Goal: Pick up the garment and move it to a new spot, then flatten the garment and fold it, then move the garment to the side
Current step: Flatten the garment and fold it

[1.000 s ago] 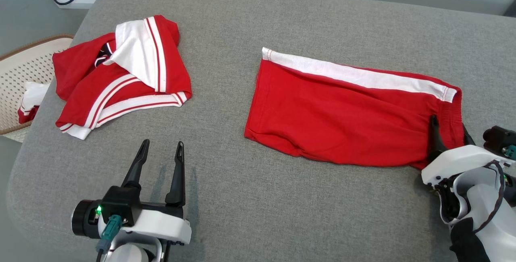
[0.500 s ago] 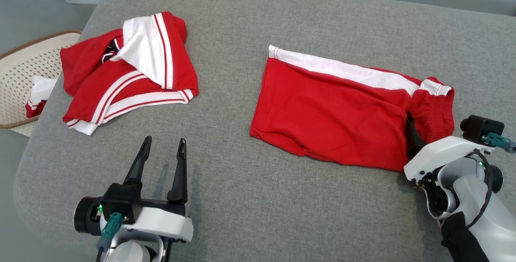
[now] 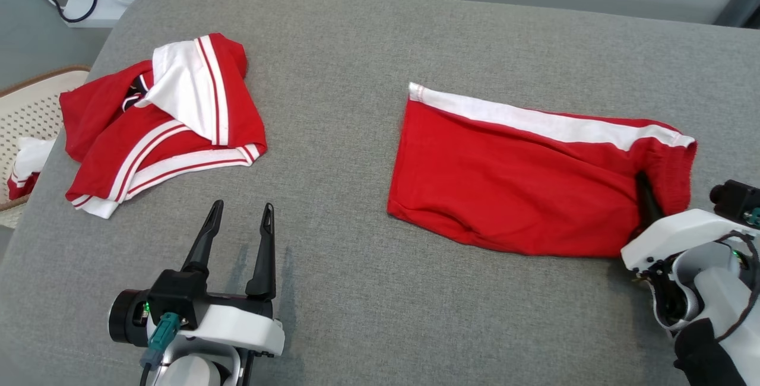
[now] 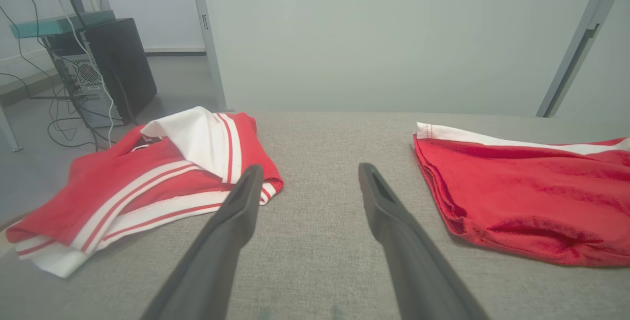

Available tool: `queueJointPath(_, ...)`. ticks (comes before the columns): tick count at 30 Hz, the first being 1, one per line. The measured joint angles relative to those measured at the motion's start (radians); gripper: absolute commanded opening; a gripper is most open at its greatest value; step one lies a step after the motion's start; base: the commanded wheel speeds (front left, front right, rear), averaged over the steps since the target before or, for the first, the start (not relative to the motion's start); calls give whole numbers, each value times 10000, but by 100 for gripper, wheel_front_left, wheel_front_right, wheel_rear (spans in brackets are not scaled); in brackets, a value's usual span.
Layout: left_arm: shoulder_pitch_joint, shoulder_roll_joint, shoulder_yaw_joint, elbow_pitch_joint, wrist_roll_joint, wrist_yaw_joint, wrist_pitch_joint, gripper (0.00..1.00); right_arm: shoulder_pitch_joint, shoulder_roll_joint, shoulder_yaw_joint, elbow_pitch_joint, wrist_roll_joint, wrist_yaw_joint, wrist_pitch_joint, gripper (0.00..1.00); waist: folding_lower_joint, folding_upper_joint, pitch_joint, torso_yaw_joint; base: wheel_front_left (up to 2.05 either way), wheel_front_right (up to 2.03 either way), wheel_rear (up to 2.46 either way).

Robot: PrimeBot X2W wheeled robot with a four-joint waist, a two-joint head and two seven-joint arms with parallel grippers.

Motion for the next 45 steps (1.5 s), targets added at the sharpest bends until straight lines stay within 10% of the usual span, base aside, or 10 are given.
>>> queueJointPath(18,4,6,-395,67,-313,0,-2,100,105,-575,2844,-2920,485,-4,963,0,0,0,-429,-26,0,0,0)
queueJointPath(30,26,10,-988,92,-742,90,0,100,-704,-140,3509,-1379,182,-4,1266,1,0,0,-431,1283,0,0,0)
queueJointPath(32,34,12,-1016,109,-742,90,0,100,-773,-58,3507,-1018,151,-4,1133,77,0,0,-427,1507,0,0,0)
queueJointPath(33,37,12,-1018,128,-742,90,0,100,-831,-25,3511,-863,146,-4,1047,100,0,0,-425,1605,0,0,0)
queueJointPath(45,65,17,-1001,138,-748,182,0,100,-1561,-163,2780,-1060,430,-2,-10,100,0,0,-551,1351,0,0,0)
